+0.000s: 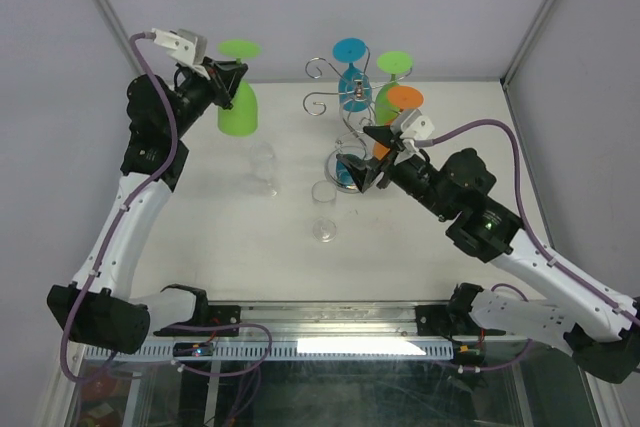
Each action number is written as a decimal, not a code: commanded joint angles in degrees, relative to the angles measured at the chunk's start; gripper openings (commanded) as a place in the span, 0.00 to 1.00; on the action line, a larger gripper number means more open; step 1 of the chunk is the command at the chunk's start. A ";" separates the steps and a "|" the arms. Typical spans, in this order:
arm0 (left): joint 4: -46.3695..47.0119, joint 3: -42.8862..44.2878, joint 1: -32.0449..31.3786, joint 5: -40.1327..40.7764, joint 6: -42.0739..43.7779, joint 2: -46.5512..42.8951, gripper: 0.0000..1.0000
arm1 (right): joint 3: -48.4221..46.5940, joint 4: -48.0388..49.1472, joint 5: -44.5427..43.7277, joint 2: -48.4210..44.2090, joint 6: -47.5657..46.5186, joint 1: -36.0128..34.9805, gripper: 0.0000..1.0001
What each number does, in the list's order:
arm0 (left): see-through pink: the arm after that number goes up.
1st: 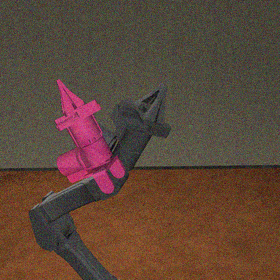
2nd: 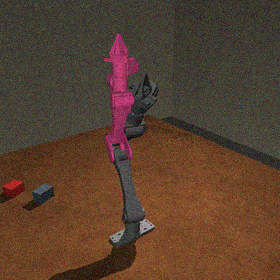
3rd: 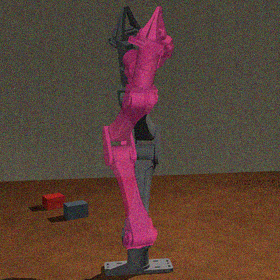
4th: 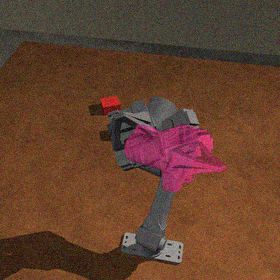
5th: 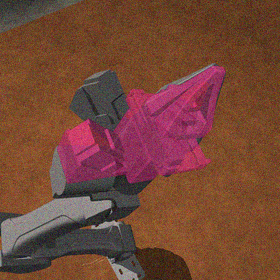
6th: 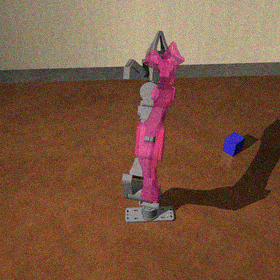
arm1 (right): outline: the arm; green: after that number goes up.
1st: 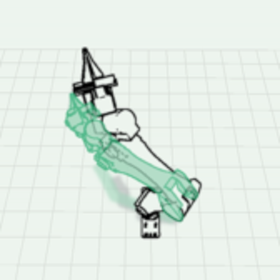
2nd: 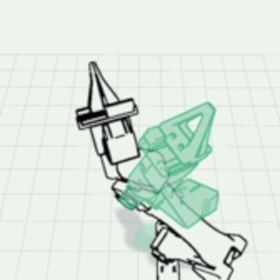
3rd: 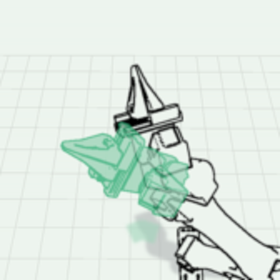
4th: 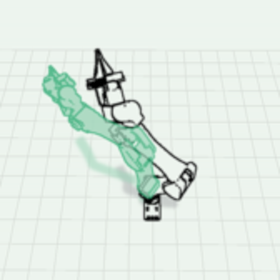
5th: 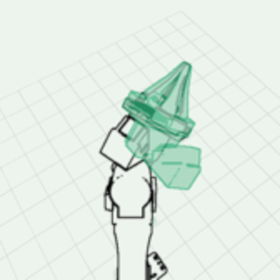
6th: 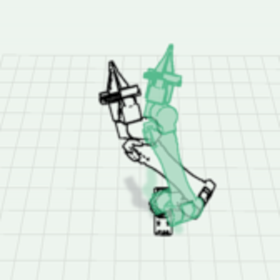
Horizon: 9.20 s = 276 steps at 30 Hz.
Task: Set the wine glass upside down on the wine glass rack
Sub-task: Turn the wine glass upside down at the wine rack.
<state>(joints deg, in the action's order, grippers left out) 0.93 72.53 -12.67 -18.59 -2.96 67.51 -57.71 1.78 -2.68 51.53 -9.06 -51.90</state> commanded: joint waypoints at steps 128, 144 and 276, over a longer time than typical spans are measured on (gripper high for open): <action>69.73 13.88 -5.26 -33.87 -23.32 51.65 0.00 | -23.96 -19.91 -20.55 14.23 1.65 1.53 0.74; 69.58 12.81 -5.24 -34.29 -23.15 51.38 0.00 | -40.64 -22.40 -13.02 33.61 9.06 15.25 0.73; 75.33 24.13 -3.99 -18.10 -34.00 60.52 0.00 | -33.75 -19.44 7.84 38.57 1.88 19.28 0.00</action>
<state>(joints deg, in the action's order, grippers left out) 74.87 98.35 -17.98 -38.94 -36.93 132.51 -91.92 -14.57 3.42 89.91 -6.61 -32.10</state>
